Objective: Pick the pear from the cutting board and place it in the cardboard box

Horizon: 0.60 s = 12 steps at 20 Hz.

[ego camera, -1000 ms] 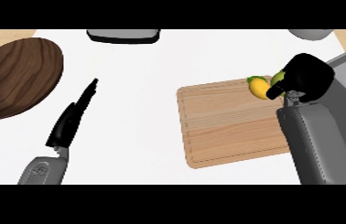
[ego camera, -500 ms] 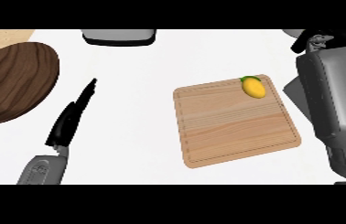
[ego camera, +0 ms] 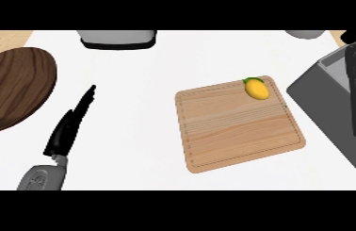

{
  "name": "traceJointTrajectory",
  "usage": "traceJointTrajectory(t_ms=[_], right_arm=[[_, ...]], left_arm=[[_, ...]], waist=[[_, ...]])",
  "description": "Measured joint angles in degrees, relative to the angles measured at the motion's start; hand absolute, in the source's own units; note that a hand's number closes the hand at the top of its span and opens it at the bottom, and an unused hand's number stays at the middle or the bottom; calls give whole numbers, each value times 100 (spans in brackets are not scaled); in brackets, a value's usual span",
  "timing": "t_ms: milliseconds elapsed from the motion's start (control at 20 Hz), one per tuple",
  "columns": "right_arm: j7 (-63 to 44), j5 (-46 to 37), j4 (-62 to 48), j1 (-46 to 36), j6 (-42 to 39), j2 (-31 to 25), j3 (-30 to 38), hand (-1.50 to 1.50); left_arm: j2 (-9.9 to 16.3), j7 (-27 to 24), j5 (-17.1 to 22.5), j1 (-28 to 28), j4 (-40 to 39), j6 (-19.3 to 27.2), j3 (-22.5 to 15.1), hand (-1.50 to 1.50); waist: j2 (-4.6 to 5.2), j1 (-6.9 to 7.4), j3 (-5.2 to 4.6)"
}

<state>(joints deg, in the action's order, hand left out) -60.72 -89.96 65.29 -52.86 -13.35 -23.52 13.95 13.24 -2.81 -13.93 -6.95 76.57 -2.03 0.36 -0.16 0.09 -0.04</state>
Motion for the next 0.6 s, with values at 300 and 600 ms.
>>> traceJointTrajectory(t_ms=[300,600], right_arm=[[247,157,412,600,-214,-362,559,150],[469,622,615,1195,-450,-509,1314,150]], left_arm=[[12,56,-18,10,87,19,57,0],[-81,97,-52,14,95,60,39,0]], waist=[[-5,-56,1],[-4,-82,4]])
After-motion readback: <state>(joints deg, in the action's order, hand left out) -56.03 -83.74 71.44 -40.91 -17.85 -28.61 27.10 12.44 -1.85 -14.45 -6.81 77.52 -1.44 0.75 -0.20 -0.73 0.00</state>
